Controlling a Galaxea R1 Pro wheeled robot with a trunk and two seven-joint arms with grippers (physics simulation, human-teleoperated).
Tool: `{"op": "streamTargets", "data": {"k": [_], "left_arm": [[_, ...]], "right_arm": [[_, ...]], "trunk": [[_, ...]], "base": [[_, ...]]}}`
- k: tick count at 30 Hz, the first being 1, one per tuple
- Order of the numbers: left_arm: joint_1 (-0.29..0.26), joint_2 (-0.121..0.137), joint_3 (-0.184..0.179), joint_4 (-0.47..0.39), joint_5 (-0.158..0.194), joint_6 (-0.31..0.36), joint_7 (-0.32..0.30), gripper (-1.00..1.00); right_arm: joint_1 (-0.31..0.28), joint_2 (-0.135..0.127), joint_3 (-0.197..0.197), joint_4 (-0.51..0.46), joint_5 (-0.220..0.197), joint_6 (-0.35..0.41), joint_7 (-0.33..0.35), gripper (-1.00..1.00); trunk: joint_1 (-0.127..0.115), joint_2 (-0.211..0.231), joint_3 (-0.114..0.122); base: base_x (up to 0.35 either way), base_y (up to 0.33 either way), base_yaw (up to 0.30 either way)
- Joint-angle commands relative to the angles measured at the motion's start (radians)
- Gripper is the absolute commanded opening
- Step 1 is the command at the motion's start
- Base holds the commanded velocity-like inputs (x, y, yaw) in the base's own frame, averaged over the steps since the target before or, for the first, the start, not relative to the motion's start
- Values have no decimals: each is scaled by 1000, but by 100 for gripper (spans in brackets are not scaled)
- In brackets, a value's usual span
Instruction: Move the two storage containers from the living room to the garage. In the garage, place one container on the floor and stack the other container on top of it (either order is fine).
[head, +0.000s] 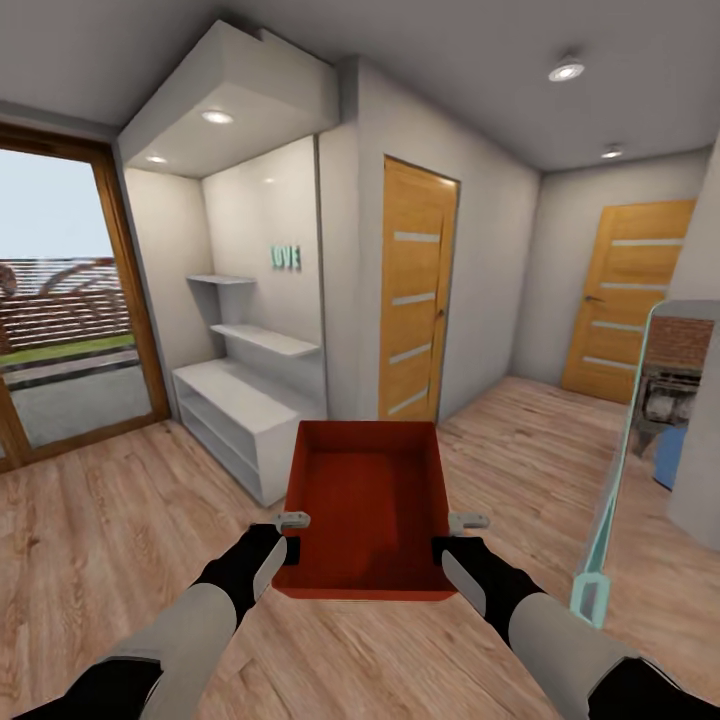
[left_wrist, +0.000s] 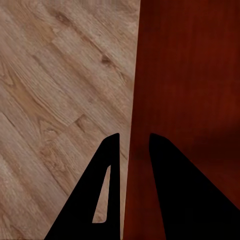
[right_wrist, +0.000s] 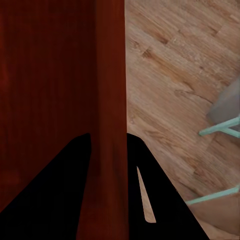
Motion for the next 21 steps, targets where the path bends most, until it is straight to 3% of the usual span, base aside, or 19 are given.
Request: {"op": "streamTargets", "data": {"k": [1, 21], "left_arm": [[0, 1, -7, 2, -26, 12, 27, -100], [0, 1, -7, 2, -26, 12, 27, -100]], "right_arm": [[-3, -1, -17, -4, 26, 7, -10, -100], [-3, -1, -17, -4, 26, 7, -10, -100]], "trunk": [[1, -2, -2], [1, -2, -2]], "base": [[322, 0, 0], [322, 0, 0]]}}
